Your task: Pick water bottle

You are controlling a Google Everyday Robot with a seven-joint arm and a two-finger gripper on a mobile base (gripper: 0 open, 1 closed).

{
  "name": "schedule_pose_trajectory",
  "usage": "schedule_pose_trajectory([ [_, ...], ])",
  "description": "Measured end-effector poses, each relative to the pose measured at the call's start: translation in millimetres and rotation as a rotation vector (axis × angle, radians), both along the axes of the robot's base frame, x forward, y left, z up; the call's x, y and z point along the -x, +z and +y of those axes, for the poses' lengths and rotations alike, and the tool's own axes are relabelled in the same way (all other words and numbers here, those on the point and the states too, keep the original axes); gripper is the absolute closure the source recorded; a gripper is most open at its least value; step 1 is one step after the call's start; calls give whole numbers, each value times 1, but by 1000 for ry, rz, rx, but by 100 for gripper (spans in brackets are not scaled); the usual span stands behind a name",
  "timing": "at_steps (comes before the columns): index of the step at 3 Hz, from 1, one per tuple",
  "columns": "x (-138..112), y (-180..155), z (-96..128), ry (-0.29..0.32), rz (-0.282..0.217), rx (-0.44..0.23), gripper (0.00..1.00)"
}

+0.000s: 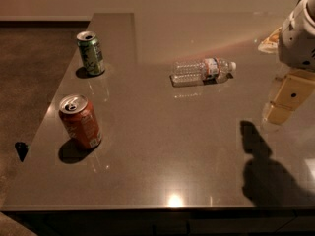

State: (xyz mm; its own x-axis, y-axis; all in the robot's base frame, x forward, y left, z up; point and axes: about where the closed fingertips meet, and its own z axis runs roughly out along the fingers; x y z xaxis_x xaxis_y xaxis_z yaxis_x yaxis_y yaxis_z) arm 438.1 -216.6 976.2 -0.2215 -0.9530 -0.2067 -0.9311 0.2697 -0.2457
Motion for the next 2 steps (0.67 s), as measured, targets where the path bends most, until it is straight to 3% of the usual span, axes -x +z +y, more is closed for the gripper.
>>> schedule_pose_trajectory([
  [1, 0, 0, 0, 0, 0, 0, 0],
  [2, -18, 2, 0, 30, -3, -8, 0],
])
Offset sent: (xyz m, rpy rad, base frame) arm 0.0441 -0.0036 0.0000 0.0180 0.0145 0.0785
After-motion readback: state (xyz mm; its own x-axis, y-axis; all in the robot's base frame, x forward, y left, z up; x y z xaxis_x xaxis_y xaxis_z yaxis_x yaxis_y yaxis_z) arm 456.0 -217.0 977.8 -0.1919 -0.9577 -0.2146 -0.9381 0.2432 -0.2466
